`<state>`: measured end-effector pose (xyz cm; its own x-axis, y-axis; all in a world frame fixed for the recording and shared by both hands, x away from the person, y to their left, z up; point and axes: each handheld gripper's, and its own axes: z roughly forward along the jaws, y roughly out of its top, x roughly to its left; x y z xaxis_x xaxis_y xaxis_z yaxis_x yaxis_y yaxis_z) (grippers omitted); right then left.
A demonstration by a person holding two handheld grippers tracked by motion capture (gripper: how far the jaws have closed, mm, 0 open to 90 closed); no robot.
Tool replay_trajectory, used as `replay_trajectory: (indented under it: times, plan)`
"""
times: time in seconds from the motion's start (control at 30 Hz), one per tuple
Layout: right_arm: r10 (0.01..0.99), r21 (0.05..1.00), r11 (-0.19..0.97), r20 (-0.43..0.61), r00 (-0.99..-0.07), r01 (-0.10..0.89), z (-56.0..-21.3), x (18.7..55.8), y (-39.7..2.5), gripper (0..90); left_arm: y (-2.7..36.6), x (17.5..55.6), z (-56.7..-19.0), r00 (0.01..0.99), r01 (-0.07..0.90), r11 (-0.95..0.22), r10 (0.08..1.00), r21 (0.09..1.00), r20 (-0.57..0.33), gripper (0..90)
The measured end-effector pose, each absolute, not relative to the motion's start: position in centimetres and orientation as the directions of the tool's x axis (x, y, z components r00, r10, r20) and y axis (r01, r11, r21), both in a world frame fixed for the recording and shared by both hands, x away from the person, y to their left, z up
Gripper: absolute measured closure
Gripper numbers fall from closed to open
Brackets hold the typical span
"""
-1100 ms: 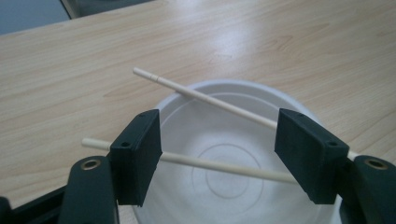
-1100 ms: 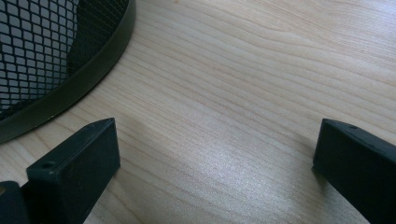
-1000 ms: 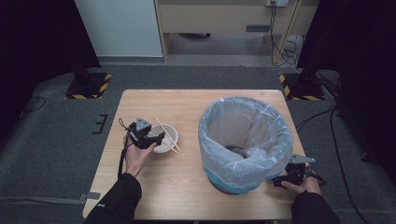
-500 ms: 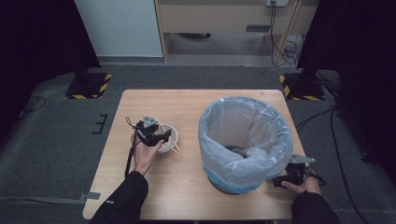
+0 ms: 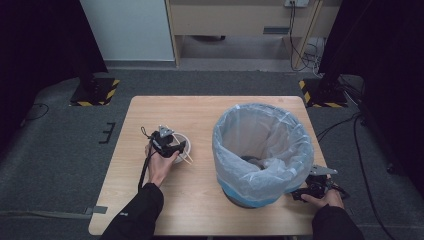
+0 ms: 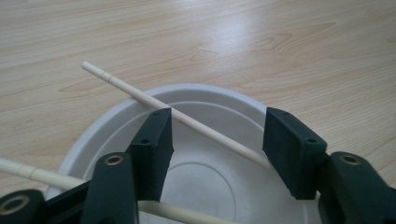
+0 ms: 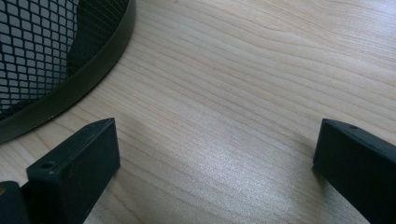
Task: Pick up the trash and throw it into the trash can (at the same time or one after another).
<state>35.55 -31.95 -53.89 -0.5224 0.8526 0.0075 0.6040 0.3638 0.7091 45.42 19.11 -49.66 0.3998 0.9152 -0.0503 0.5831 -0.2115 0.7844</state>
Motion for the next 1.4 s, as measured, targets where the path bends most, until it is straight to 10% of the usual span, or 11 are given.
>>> replay_trajectory:
  times: [1.4]
  plan:
    - [0.853,0.709,0.363,0.008,-0.522,0.605,-53.89,35.55,-31.95,0.8,19.18,45.4,-49.53,0.409,0.621,-0.189,0.906,0.761,-0.11,81.5]
